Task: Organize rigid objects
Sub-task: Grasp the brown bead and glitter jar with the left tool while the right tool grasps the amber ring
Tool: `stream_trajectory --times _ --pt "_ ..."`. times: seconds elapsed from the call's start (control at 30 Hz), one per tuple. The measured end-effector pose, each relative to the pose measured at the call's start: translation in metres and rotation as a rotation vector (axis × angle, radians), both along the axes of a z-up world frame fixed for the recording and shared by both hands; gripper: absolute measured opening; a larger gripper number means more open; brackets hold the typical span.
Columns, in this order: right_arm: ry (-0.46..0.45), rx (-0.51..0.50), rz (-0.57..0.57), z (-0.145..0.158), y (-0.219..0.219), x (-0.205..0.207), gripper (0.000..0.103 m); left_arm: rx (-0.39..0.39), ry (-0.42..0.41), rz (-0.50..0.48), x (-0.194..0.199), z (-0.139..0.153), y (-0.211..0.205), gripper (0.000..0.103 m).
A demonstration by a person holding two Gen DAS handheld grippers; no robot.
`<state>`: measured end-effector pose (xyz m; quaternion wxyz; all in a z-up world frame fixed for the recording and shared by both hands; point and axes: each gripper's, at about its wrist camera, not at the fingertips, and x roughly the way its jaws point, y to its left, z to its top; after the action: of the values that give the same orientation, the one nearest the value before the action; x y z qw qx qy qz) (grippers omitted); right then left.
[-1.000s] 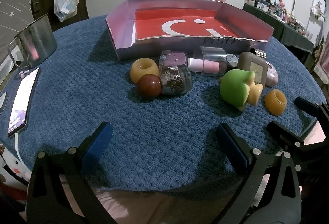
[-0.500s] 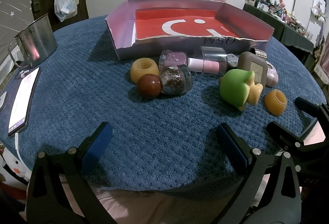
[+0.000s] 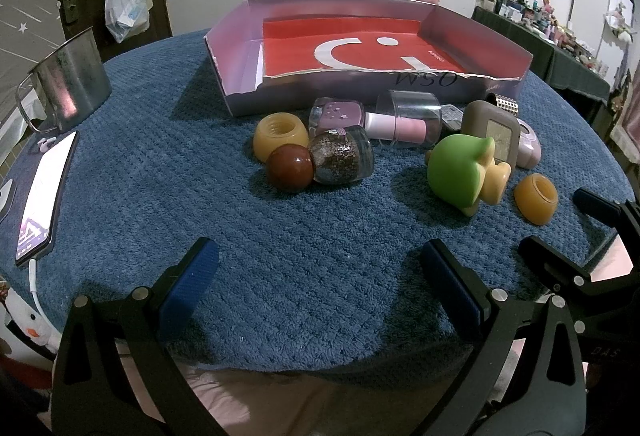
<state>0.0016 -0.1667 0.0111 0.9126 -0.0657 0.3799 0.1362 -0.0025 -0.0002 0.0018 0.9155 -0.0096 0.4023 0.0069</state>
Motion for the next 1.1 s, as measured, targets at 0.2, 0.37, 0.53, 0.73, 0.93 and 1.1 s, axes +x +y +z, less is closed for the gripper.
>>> stream_trajectory --times 0.2,0.37,0.53,0.73,0.93,1.1 --pt "-0.003 0.001 0.01 0.0 0.003 -0.002 0.095 -0.008 0.005 -0.019 0.001 0.001 0.002 0.102" --pt "-0.007 0.011 0.024 0.003 0.003 -0.001 0.08 -0.019 -0.009 -0.048 0.003 0.005 0.001 0.097" --pt "-0.011 0.026 0.03 0.006 0.001 0.0 0.072 -0.006 -0.028 -0.056 0.008 0.012 -0.001 0.086" --pt "-0.006 0.026 0.052 0.007 0.003 0.004 0.064 -0.062 -0.002 -0.066 0.023 0.013 0.001 0.078" --pt "-0.008 0.031 0.066 0.007 0.007 0.009 0.056 -0.064 0.008 -0.024 0.034 0.011 0.002 0.069" --pt "-0.013 0.032 0.07 0.007 0.009 0.011 0.052 -0.074 0.009 0.007 0.042 0.011 0.008 0.058"
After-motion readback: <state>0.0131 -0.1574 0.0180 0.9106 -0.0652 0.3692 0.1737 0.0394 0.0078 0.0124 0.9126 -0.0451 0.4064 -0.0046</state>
